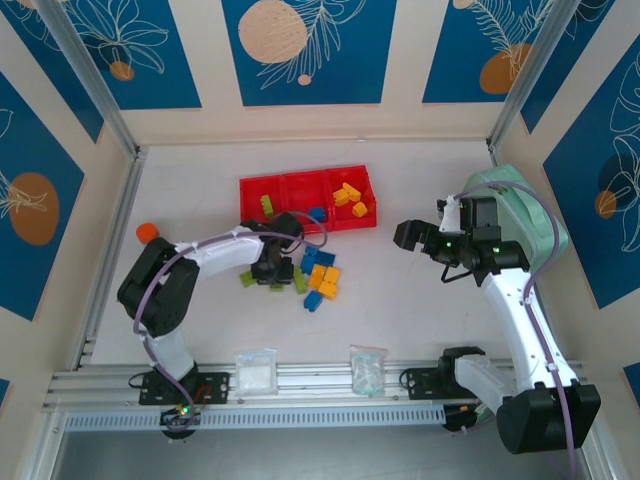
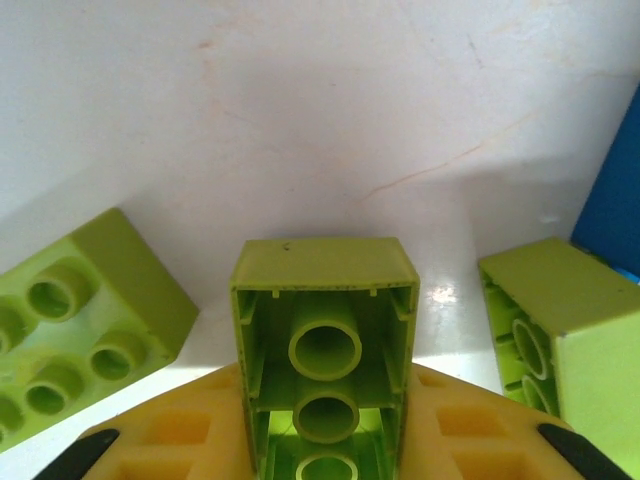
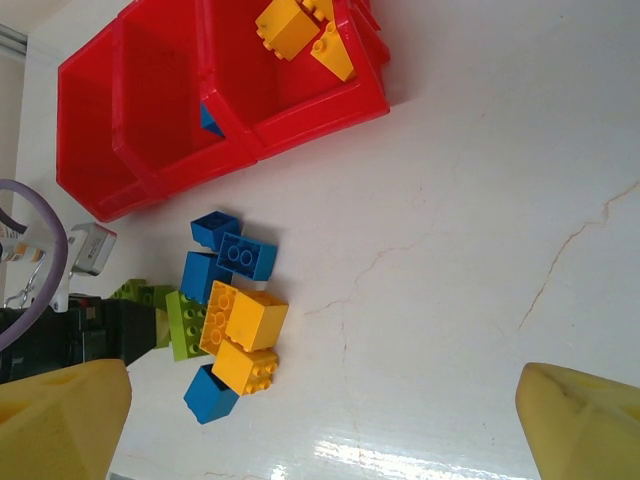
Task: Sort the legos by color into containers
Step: Pick up the lego from the center of the table, then place the lego in the container.
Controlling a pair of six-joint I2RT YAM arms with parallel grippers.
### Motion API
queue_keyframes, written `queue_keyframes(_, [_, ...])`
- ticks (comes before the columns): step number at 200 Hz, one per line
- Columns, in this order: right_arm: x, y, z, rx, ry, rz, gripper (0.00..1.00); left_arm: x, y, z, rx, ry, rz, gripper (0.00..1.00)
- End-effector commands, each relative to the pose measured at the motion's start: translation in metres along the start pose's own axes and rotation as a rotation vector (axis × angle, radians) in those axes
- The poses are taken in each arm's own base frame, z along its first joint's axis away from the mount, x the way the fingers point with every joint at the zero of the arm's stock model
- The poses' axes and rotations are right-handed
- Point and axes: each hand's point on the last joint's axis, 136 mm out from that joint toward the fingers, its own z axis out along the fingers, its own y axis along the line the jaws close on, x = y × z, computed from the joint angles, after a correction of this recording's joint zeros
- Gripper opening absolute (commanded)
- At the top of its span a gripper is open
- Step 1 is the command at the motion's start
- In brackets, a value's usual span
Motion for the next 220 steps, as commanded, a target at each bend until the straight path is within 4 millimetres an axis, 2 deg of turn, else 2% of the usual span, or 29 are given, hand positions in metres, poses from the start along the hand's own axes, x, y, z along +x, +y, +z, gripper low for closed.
queue_keyframes(1, [0.003,0.001,-0.005,0.002,-0.004,-0.019,0.99,-0.013,0.005,-0.034,-0.024,-0.077,0.022,0.24])
queue_keyframes(38, [0.002,0.002,-0.005,-0.001,-0.007,-0.02,0.99,-0.042,0.016,-0.067,-0.037,-0.153,0.023,0.24])
queue_keyframes(71, [0.002,0.003,-0.006,-0.003,-0.005,-0.021,0.99,-0.085,0.026,-0.089,-0.038,-0.216,0.011,0.24])
queue_keyframes(90, [0.002,0.004,-0.008,-0.002,-0.009,-0.024,0.99,-0.112,0.029,-0.095,-0.038,-0.242,0.002,0.24])
queue_keyframes(138, [0.003,0.003,-0.009,0.005,-0.014,-0.029,0.99,-0.167,0.032,-0.087,-0.021,-0.261,-0.031,0.24])
queue_keyframes(190, [0.003,0.003,-0.007,0.009,-0.008,-0.033,0.99,-0.191,0.038,-0.066,-0.031,-0.253,-0.056,0.29])
queue_keyframes(220, [0.003,0.002,-0.007,0.011,-0.008,-0.033,0.99,-0.199,0.042,-0.07,-0.035,-0.281,-0.061,0.41])
